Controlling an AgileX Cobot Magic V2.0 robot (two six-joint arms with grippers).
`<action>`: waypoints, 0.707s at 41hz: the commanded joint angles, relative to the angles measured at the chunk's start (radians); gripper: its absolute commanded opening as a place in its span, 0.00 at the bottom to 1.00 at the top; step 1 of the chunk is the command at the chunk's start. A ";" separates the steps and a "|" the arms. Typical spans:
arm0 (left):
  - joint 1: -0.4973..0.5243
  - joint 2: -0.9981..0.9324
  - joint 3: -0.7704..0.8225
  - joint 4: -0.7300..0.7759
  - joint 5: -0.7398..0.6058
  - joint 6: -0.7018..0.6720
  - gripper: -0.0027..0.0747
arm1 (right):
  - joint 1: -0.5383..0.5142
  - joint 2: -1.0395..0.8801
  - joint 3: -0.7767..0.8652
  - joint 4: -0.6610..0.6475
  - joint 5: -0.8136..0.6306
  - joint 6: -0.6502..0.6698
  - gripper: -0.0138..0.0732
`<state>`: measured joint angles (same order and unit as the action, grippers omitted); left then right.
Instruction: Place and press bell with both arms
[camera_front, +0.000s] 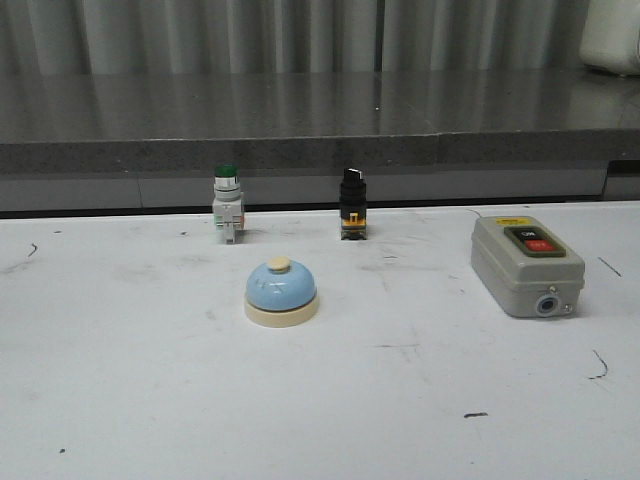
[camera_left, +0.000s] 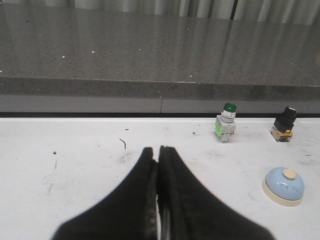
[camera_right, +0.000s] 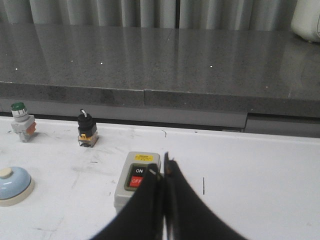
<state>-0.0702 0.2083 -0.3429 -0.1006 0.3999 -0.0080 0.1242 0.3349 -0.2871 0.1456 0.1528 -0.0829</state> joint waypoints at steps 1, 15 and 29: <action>0.002 0.008 -0.025 -0.010 -0.086 -0.001 0.01 | 0.001 0.174 -0.148 0.004 -0.072 -0.002 0.08; 0.002 0.008 -0.025 -0.010 -0.086 -0.001 0.01 | 0.064 0.637 -0.404 0.004 -0.061 -0.002 0.08; 0.002 0.008 -0.025 -0.010 -0.086 -0.001 0.01 | 0.333 1.097 -0.707 0.042 -0.010 -0.002 0.08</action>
<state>-0.0702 0.2083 -0.3429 -0.1006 0.3999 -0.0080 0.3993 1.3630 -0.8887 0.1751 0.1954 -0.0829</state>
